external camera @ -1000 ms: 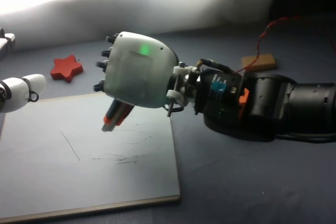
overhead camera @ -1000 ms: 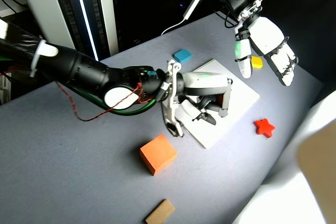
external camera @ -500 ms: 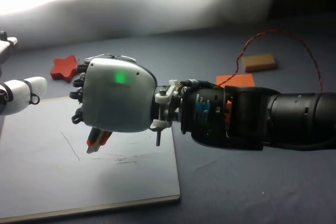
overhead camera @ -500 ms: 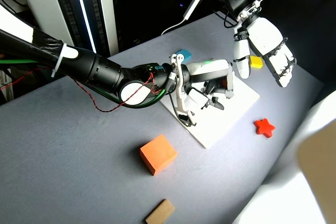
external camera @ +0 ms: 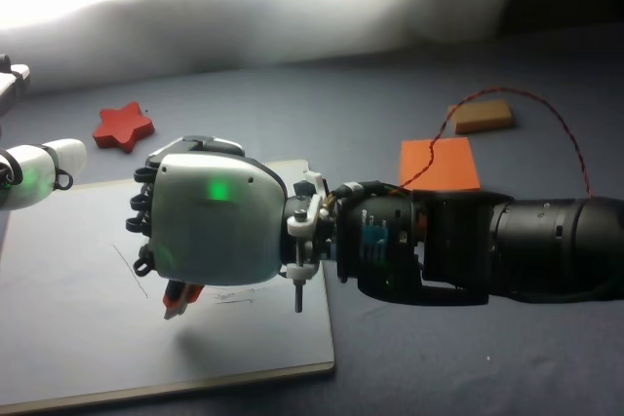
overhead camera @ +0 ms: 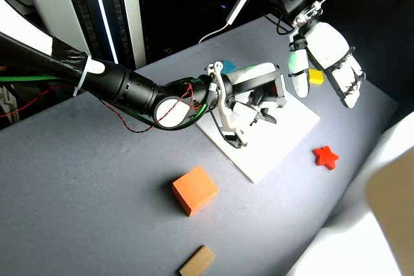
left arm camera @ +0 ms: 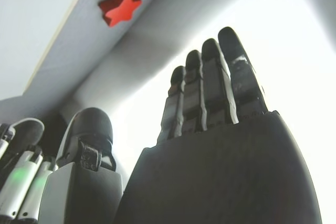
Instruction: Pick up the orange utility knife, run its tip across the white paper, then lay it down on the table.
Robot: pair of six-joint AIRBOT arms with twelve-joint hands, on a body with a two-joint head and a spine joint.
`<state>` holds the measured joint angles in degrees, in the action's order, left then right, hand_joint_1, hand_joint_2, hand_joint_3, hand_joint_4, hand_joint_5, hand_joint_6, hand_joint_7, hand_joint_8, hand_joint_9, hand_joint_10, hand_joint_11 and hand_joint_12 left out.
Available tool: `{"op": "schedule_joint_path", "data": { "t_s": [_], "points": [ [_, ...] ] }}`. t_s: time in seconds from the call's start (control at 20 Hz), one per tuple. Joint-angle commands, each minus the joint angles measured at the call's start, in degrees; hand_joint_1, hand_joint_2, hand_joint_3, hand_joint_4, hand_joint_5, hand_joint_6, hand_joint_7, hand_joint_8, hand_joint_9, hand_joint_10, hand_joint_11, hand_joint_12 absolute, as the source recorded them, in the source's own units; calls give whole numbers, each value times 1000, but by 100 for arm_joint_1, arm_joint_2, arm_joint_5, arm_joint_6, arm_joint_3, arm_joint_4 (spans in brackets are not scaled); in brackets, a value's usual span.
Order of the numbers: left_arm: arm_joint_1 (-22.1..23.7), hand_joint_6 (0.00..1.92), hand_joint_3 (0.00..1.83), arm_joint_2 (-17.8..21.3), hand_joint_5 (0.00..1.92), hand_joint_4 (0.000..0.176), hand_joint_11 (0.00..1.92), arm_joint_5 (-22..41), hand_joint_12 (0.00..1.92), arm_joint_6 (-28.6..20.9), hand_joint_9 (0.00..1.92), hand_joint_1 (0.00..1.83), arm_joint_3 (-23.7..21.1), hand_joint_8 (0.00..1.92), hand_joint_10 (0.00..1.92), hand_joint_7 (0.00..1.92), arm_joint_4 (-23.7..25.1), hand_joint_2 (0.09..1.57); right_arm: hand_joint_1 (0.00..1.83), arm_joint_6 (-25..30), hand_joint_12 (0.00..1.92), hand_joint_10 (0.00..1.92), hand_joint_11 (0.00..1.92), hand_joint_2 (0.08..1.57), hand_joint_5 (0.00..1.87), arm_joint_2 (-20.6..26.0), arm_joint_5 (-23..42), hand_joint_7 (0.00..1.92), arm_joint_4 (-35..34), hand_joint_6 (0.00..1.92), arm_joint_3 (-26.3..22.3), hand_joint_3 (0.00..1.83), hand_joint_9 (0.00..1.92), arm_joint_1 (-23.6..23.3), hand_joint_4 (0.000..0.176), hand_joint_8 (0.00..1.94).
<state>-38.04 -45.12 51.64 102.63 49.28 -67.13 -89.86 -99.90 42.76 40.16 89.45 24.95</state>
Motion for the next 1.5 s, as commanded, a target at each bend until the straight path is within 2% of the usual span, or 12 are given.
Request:
{"op": "schedule_joint_path", "data": {
  "t_s": [0.0,0.2,0.45,0.6,1.05,1.25,1.45],
  "points": [
    [23,4,0,31,57,0,0,514,681,26,165,21,51,4,3,151,271,1326,1573,-162,1921,1921,1708,1214,1394,4,742,1549,-157,1921,4,97,1654,-15,176,1941],
    [23,8,0,31,77,0,0,513,757,26,177,59,48,4,7,162,265,1319,1592,-305,1921,1921,1719,1213,1394,6,952,1564,-36,1921,33,91,1665,79,176,1941],
    [20,1,4,31,64,0,0,497,747,26,170,3,46,0,2,149,252,1334,1578,-251,1921,1921,1720,1221,1408,59,990,1568,173,1921,36,91,1666,168,176,1941],
    [24,8,1,31,88,0,0,497,813,26,191,24,41,6,9,173,244,1331,1599,-188,1921,1921,1724,1215,1429,102,1041,1586,311,1921,77,84,1671,196,176,1941],
    [35,13,0,30,86,0,0,497,775,26,181,42,8,5,8,171,244,1327,1574,-85,1921,1921,1707,1227,1372,385,1225,1535,413,1921,213,84,1637,369,176,1941],
    [49,1,1,30,68,0,0,497,723,32,162,9,9,1,1,142,244,1331,1590,-60,1921,1921,1714,1220,1380,586,1275,1553,413,1921,243,77,1649,458,176,1941],
    [48,3,0,29,51,0,0,497,751,37,165,0,11,0,4,136,244,1328,1599,-24,1921,1921,1702,1213,1418,781,1363,1562,413,1921,248,71,1652,458,176,1941]
  ]
}}
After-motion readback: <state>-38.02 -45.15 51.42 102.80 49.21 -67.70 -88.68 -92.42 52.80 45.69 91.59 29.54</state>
